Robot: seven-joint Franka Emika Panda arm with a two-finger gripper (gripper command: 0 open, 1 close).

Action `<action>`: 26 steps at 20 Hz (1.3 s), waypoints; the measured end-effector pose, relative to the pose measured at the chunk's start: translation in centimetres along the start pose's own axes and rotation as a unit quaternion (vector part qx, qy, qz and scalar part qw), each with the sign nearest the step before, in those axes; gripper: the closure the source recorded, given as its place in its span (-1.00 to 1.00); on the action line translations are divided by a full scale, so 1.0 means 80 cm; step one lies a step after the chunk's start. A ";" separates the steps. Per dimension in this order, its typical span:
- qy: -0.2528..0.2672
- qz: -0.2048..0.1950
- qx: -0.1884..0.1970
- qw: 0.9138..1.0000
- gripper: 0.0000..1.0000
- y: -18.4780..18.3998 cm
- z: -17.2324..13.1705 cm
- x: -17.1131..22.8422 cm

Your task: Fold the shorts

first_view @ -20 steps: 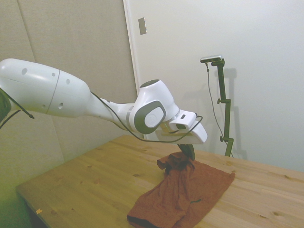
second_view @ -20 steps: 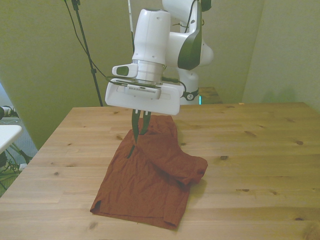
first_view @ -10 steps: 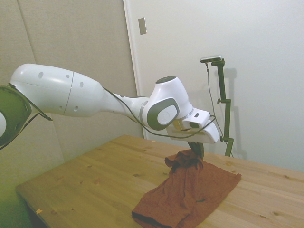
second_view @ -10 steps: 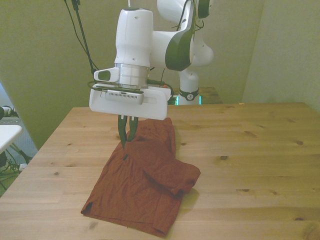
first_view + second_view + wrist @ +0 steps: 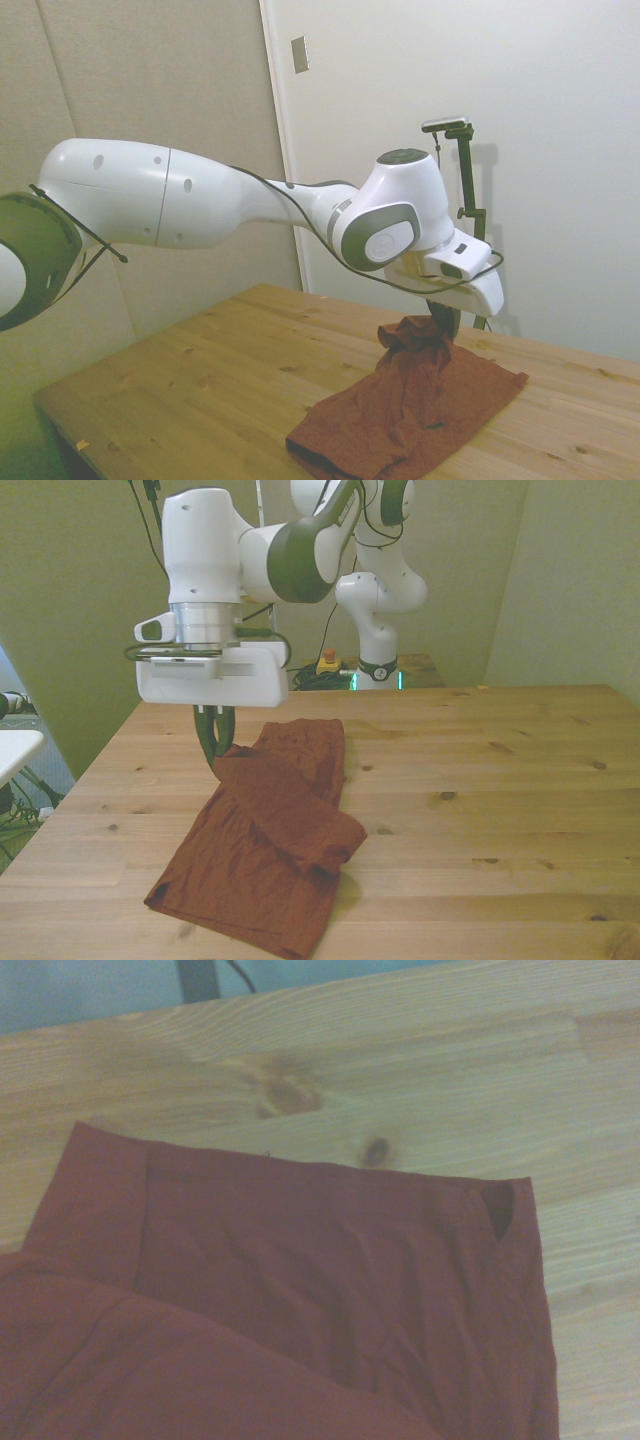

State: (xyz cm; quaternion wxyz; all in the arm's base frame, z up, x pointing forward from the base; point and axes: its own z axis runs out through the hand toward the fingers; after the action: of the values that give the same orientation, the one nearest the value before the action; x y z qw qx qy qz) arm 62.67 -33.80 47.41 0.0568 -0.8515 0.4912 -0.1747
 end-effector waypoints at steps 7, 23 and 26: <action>0.004 0.004 -0.003 1.000 -1.00 0.001 0.016 0.018; -0.094 -0.056 -0.108 0.988 -1.00 -0.043 -0.062 -0.176; -0.107 -0.072 -0.112 0.985 -1.00 -0.017 -0.098 -0.225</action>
State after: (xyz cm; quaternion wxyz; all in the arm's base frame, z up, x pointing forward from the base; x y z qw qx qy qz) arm 52.78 -17.15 50.77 0.0009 -0.8993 0.4363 -0.0303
